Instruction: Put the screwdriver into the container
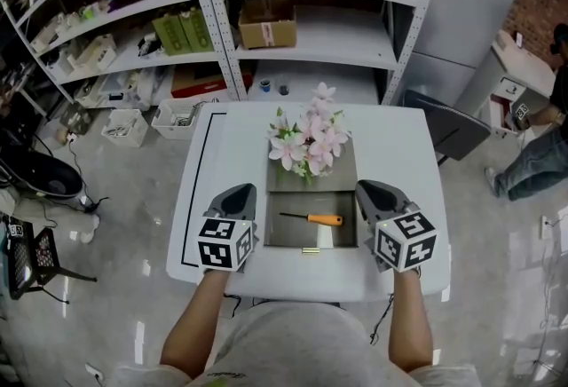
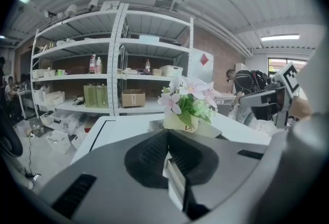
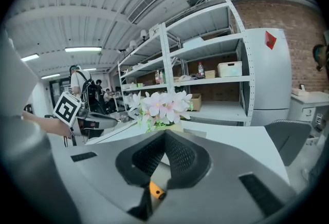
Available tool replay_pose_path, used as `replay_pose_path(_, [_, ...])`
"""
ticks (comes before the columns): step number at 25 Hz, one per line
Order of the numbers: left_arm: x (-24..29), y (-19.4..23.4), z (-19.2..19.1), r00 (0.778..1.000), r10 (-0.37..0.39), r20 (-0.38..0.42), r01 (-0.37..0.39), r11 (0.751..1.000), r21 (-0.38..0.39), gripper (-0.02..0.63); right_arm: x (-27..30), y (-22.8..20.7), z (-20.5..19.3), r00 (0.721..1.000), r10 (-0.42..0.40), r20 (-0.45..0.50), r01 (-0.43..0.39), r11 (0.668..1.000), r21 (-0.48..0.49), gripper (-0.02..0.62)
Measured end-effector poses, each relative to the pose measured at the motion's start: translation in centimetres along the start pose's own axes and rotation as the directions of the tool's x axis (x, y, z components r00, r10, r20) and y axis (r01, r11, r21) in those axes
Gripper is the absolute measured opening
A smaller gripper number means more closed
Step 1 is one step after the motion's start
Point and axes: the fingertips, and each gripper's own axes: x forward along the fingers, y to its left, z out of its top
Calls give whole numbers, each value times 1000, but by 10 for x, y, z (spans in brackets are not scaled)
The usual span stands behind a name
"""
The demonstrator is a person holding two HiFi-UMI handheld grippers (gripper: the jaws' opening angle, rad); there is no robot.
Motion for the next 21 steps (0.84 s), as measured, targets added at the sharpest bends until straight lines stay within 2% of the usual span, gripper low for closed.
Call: replay_pose_path(21, [12,-12,-2,999,-29,-12,29,1000,1,3,1,-7,-10,1000,8,-29,-8,1000,-22,5])
